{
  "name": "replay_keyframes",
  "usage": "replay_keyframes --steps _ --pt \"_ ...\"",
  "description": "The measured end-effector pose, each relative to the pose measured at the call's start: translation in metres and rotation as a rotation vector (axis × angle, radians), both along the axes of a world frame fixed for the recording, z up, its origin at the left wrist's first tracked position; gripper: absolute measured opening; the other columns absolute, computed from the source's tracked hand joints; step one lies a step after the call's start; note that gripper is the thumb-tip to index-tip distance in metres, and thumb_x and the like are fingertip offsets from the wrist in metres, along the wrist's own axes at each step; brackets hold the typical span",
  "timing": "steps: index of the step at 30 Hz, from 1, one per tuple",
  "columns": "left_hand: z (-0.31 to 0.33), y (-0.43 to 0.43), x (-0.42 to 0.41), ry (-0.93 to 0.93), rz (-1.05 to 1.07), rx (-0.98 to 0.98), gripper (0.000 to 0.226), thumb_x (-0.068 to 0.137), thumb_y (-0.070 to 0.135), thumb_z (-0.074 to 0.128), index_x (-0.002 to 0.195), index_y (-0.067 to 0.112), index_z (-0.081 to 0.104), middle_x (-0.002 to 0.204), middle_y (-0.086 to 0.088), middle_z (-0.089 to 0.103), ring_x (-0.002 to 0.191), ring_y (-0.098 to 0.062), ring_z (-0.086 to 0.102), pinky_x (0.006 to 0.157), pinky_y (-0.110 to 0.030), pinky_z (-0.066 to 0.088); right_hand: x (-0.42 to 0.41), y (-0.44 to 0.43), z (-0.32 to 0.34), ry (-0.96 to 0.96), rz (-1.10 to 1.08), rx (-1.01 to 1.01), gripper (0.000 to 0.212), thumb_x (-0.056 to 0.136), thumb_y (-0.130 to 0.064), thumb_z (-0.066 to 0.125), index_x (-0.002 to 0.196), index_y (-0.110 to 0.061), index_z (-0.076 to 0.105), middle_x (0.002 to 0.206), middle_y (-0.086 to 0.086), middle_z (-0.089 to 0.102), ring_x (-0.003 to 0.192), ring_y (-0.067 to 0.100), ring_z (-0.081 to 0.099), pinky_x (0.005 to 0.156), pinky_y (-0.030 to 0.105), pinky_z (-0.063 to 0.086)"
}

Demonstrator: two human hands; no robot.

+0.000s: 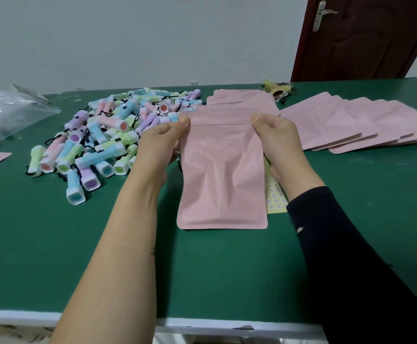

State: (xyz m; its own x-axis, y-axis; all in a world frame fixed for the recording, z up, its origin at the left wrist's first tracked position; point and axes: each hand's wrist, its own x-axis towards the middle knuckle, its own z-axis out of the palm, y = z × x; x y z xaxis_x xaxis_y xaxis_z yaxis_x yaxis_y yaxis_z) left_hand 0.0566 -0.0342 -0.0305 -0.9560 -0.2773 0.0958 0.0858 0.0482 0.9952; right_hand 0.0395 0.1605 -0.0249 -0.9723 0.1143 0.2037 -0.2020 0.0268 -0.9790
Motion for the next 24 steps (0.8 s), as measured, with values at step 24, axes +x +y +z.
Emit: replay_keyframes --steps 24 --pt "-0.028 -0.044 -0.012 -0.115 0.446 -0.653 0.042 0.098 0.049 0.048 0.081 0.011 0.055 0.069 0.000 0.052 0.076 -0.029 0.049 0.056 -0.034 0.027 -0.017 0.029 -0.028 -0.165 0.081 0.327 0.023 0.099 -0.016 0.046 0.112 -0.019 0.064 0.101 -0.005 0.071 0.084 0.007 0.066 0.064 0.018 0.046"
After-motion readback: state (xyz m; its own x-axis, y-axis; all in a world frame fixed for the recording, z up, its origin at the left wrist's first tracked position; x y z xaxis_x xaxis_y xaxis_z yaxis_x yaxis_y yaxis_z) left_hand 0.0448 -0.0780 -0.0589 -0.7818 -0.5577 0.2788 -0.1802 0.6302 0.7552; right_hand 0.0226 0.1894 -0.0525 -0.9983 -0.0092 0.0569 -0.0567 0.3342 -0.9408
